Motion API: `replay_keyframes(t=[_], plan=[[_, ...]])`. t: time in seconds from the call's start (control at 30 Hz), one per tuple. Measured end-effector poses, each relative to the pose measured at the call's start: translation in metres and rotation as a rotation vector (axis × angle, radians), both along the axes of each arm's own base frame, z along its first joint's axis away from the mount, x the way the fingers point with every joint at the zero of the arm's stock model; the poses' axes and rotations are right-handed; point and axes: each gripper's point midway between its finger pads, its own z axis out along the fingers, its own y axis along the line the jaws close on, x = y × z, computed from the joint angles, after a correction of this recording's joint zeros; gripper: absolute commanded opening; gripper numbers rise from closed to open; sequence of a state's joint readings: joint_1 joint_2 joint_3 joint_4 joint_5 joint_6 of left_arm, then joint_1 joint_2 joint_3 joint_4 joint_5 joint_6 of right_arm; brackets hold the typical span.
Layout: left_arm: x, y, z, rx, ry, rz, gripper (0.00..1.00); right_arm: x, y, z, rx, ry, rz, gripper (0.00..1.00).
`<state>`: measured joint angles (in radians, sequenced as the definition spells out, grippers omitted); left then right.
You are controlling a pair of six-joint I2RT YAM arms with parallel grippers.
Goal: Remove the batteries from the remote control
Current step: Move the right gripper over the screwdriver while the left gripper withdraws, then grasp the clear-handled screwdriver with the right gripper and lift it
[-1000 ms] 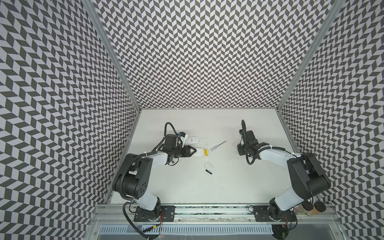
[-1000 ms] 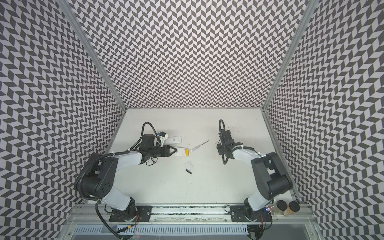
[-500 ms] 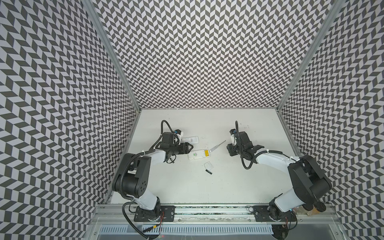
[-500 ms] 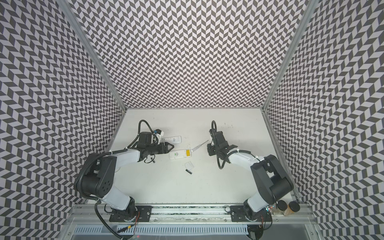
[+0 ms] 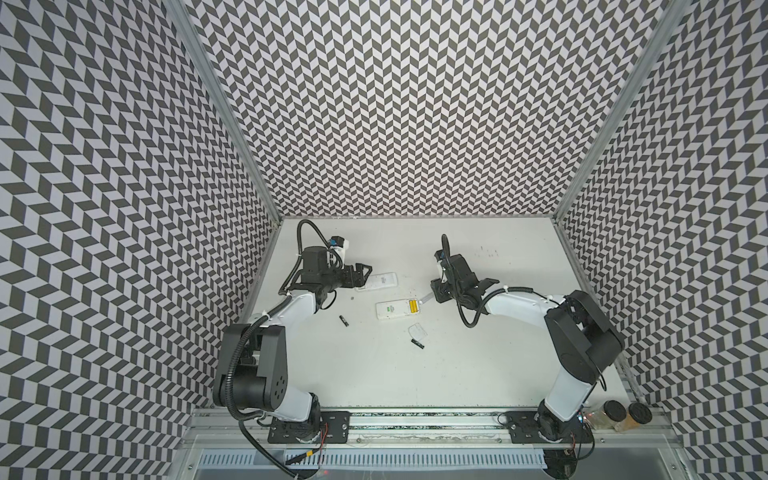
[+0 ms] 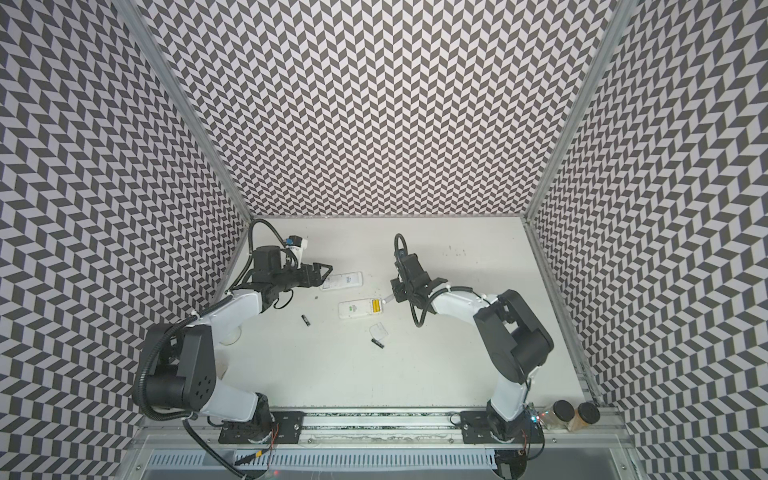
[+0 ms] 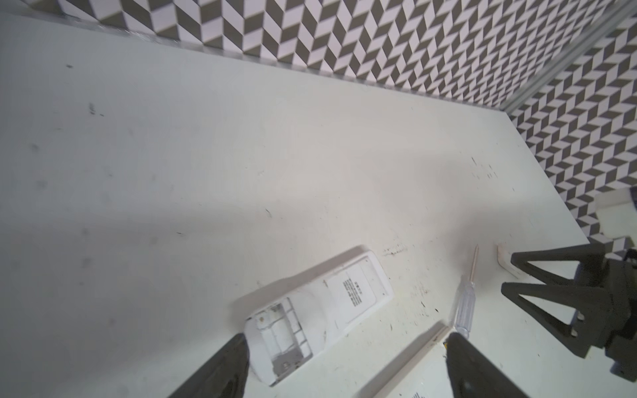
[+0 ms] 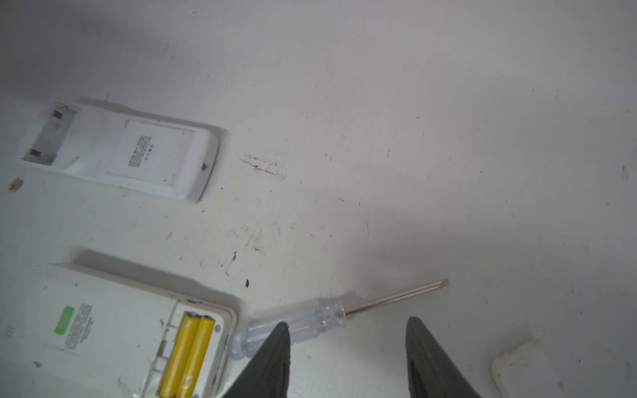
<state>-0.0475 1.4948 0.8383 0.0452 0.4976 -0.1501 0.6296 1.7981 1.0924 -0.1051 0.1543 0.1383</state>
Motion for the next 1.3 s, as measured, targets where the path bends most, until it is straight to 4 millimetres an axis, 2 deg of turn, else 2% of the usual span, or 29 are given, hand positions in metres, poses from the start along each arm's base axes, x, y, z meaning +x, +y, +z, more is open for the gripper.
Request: replay_keyframes(t=[0.03, 0.17, 0.37, 0.53, 0.73, 0.93, 1.13, 1.3], plan=[[0.001, 0.005, 0.001, 0.006, -0.003, 0.009, 0.99, 0.005, 0.005, 0.001, -0.013, -0.009, 0.004, 0.55], [0.003, 0.011, 0.005, 0.044, -0.021, 0.000, 1.00, 0.013, 0.016, -0.008, -0.092, -0.023, 0.033, 0.56], [0.008, 0.012, 0.017, 0.087, -0.057, -0.021, 1.00, 0.002, 0.022, -0.024, -0.214, -0.007, 0.097, 0.57], [0.006, 0.012, 0.016, 0.097, -0.055, -0.028, 1.00, -0.006, 0.020, -0.029, -0.284, -0.010, 0.132, 0.57], [0.005, 0.011, 0.016, 0.101, -0.053, -0.033, 1.00, -0.025, 0.004, -0.047, -0.352, 0.039, 0.148, 0.57], [0.005, 0.011, 0.015, 0.100, -0.052, -0.034, 1.00, -0.045, -0.016, -0.049, -0.345, 0.073, 0.128, 0.56], [0.005, 0.010, 0.016, 0.098, -0.052, -0.037, 1.00, -0.053, -0.031, -0.053, -0.248, 0.128, 0.087, 0.53], [0.005, 0.010, 0.017, 0.096, -0.053, -0.040, 1.00, -0.048, -0.045, -0.055, -0.149, 0.173, 0.055, 0.52]])
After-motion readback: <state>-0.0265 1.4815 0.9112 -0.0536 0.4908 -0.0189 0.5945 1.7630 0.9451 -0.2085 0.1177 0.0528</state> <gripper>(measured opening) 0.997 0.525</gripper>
